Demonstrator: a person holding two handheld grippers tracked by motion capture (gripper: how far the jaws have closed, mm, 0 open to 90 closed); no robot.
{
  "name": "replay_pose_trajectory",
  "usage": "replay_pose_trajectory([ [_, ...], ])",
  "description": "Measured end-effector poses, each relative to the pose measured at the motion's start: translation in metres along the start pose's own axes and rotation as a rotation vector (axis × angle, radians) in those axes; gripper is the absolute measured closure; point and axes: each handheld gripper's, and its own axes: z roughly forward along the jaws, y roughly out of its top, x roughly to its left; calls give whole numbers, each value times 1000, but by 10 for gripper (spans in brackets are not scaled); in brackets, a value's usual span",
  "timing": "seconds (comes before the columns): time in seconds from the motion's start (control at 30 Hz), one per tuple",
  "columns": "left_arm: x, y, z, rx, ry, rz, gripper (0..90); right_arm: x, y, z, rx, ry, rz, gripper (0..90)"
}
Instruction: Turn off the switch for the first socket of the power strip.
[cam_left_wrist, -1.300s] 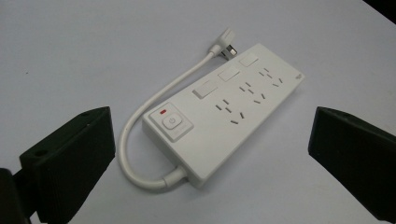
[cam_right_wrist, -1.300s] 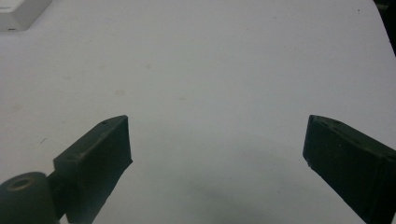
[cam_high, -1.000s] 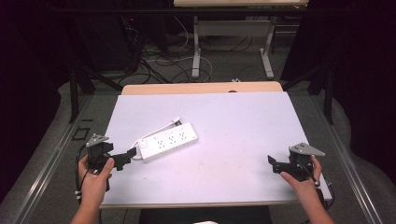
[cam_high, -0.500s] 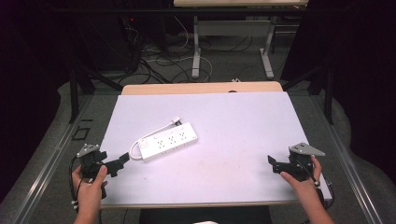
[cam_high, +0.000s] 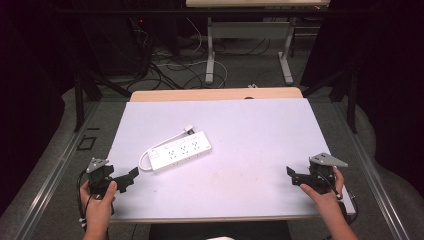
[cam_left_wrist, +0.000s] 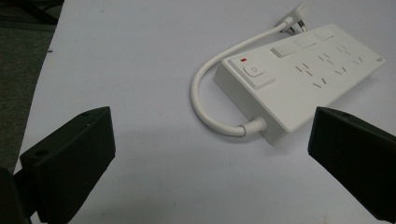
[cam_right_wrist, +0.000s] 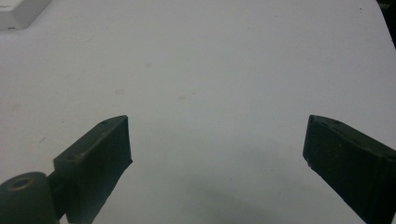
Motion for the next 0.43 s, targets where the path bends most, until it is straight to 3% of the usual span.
replay_pose_trajectory([
  [0.27,0,-2,2,16,-1,-2,6,1,0,0,5,-5,6,69],
  [0.43,1,-2,3,-1,5,-8,6,0,0,1,3,0,4,70],
])
